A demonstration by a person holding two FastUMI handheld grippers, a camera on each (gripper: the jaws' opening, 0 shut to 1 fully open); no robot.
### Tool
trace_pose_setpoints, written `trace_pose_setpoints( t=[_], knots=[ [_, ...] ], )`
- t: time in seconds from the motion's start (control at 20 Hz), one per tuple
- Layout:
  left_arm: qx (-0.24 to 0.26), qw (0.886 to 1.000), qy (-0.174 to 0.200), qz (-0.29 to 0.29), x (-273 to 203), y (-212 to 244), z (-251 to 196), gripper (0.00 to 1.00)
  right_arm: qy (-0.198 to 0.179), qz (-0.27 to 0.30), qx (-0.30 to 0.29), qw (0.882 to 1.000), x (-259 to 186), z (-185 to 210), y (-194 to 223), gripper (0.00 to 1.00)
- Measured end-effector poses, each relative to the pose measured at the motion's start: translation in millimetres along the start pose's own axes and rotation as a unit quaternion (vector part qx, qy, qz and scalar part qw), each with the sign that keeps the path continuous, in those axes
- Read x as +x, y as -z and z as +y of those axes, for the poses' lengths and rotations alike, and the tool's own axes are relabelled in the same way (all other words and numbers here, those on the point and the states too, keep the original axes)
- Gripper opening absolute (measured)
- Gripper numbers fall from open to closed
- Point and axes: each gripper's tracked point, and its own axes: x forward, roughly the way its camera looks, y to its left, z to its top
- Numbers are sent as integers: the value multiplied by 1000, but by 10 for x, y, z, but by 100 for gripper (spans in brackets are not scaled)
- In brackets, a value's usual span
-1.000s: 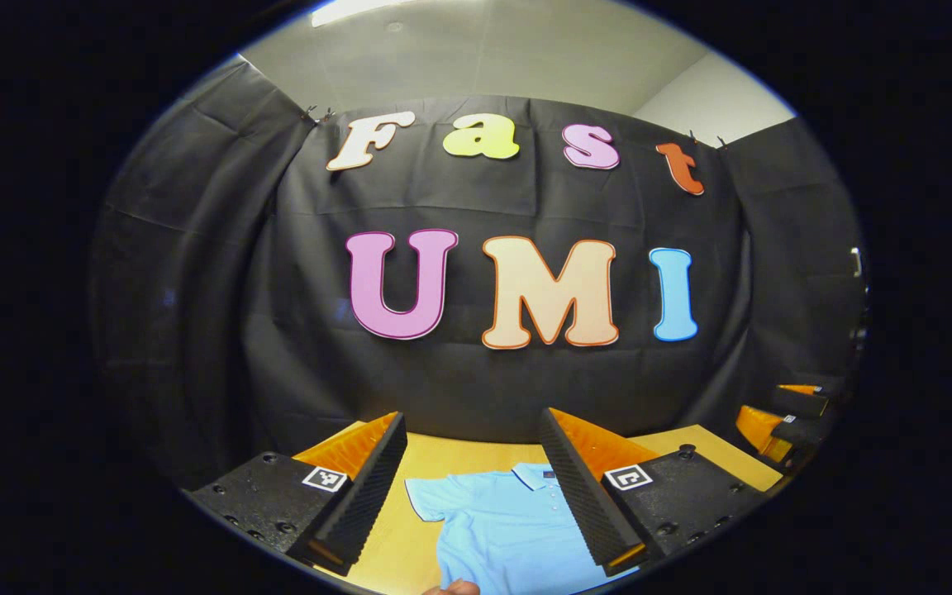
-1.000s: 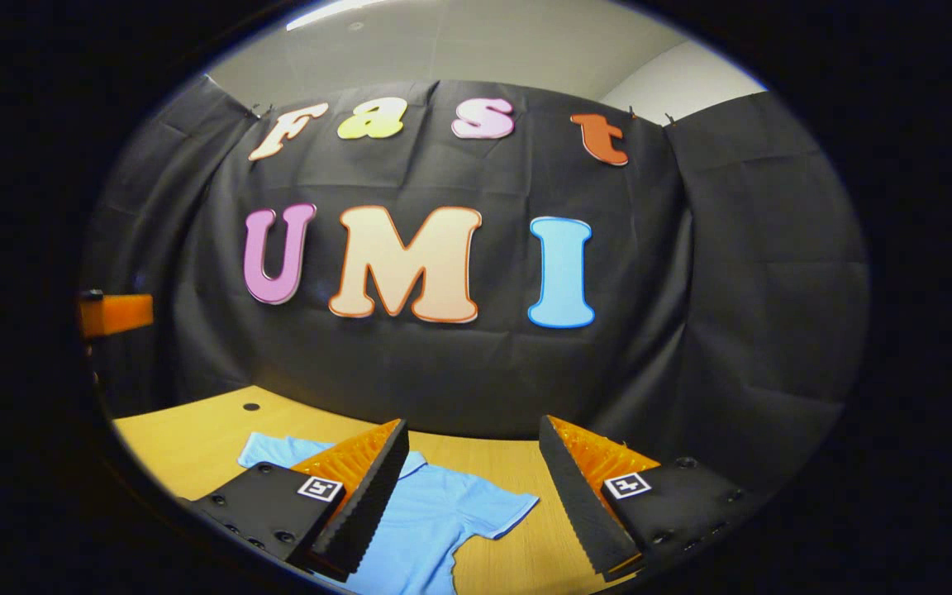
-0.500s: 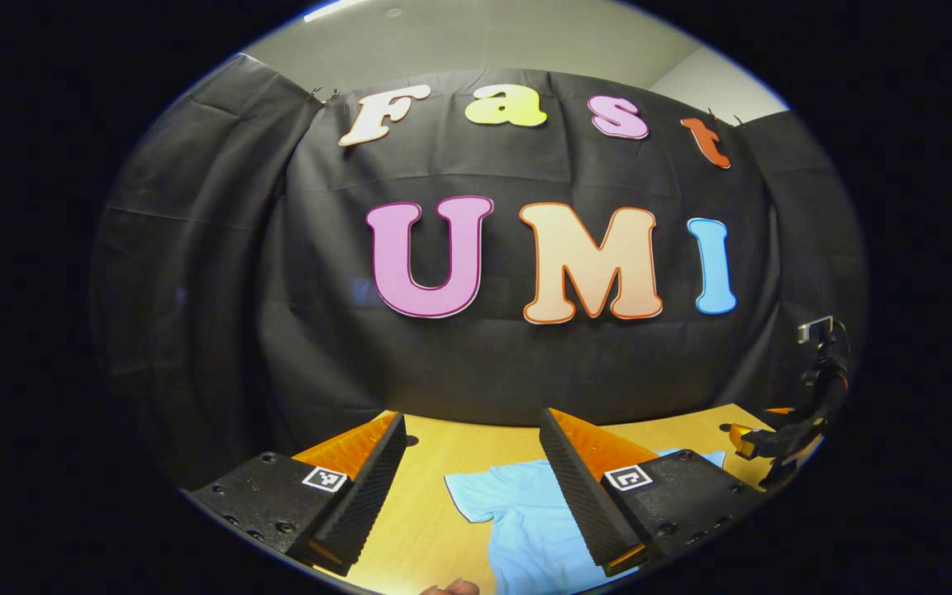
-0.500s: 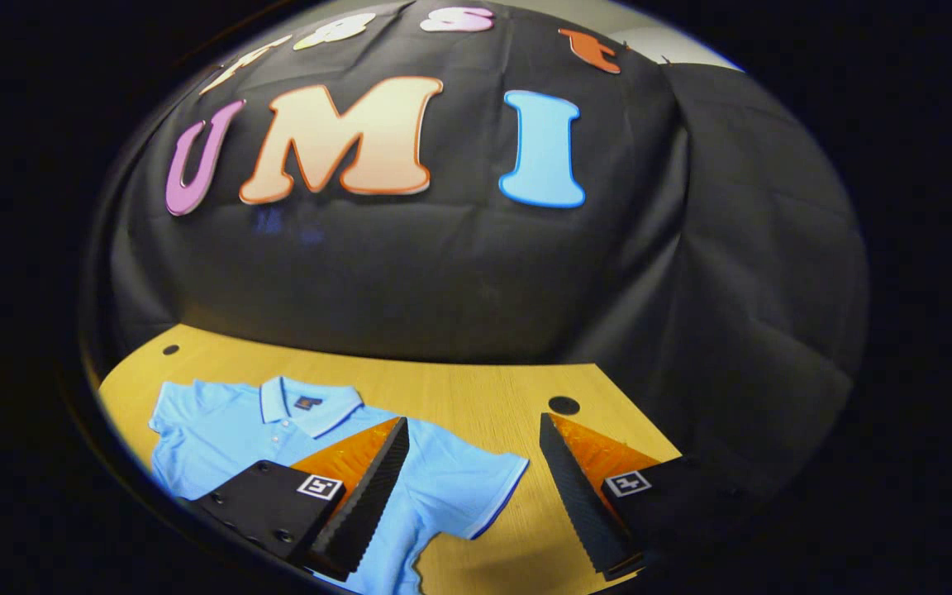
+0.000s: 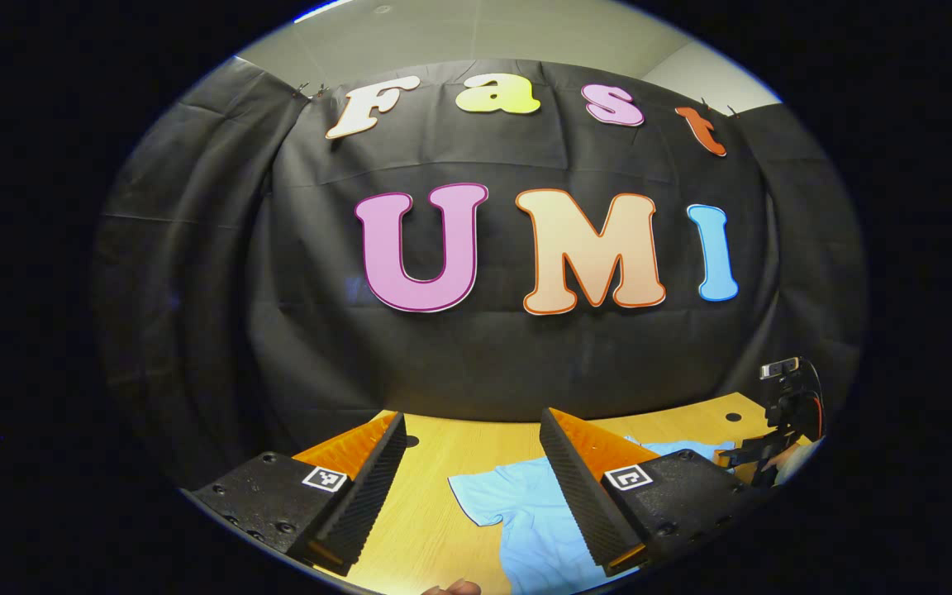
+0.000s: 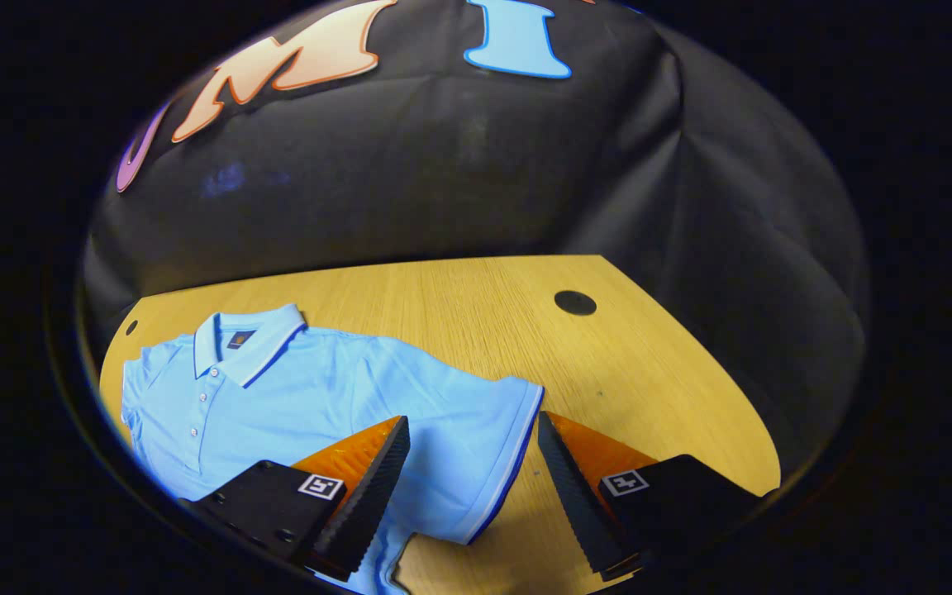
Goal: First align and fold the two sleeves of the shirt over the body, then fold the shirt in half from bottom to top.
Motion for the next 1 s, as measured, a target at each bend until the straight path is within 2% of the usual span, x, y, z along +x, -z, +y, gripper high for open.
trace_pose_setpoints(
  t=[0.1,0.15,0.3,0.35,0.4,0.45,0.55,0.65,0.7,0.75,0.85,1.0],
  knots=[
    [2,1000,0,3,13,13,21,96,2,35,9,999,47,-18,160,97],
    [2,1000,1,3,15,16,20,97,-1,35,20,999,49,12,136,100],
    [1,1000,2,5,28,37,41,97,-5,39,35,999,98,38,140,89],
    [1,1000,2,6,36,57,45,97,-7,39,32,999,92,57,136,92],
    [0,1000,3,7,36,61,50,97,-14,39,29,999,97,85,141,82],
    [-1,1000,5,8,32,73,50,96,-18,39,28,999,86,103,138,80],
    [-1,1000,8,13,27,100,42,97,-35,42,30,998,97,140,135,59],
    [-5,1000,9,16,40,140,59,97,-26,40,34,998,15,182,84,21],
    [-6,1000,8,18,40,151,73,97,-33,44,40,998,-30,266,74,6],
    [-3,1000,4,21,39,170,109,97,-46,46,55,996,-76,374,46,3],
    [2,1000,1,22,61,183,162,97,-78,20,75,994,-154,572,-165,6],
    [-6,999,0,33,122,279,199,96,-114,-3,70,991,-308,949,-361,6]
  ],
)
